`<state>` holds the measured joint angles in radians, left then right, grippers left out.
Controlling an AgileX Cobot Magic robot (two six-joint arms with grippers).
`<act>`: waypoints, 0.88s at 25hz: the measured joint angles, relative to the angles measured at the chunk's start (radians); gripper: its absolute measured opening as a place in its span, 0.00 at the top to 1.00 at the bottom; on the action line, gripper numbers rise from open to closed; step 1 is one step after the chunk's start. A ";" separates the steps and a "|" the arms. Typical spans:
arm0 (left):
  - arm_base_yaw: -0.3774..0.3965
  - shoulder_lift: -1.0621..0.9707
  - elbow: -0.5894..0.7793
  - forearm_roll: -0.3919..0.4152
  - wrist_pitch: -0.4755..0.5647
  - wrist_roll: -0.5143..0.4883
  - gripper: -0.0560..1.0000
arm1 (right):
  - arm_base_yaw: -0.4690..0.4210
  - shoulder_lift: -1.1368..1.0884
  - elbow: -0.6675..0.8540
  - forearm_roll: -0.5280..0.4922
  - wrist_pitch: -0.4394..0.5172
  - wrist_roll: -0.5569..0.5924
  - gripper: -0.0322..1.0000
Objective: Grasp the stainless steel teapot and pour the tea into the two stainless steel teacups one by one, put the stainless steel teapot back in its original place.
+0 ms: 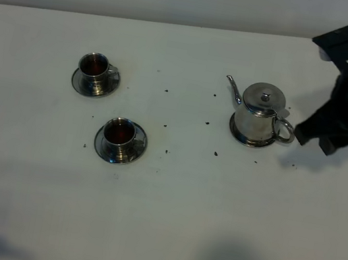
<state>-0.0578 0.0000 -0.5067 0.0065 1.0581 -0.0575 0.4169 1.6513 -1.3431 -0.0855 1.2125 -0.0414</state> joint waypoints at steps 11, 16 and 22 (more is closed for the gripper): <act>0.000 0.000 0.000 0.000 0.000 0.001 0.52 | 0.000 -0.403 0.404 0.055 -0.046 0.023 0.56; 0.000 0.000 0.000 0.000 0.000 0.001 0.52 | 0.000 -0.602 0.589 0.086 -0.083 0.023 0.56; 0.000 0.000 0.000 0.000 0.000 0.001 0.52 | 0.000 -0.820 0.753 0.096 -0.118 0.015 0.56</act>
<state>-0.0578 0.0000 -0.5067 0.0065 1.0581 -0.0563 0.4169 0.8310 -0.5899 0.0101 1.0942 -0.0268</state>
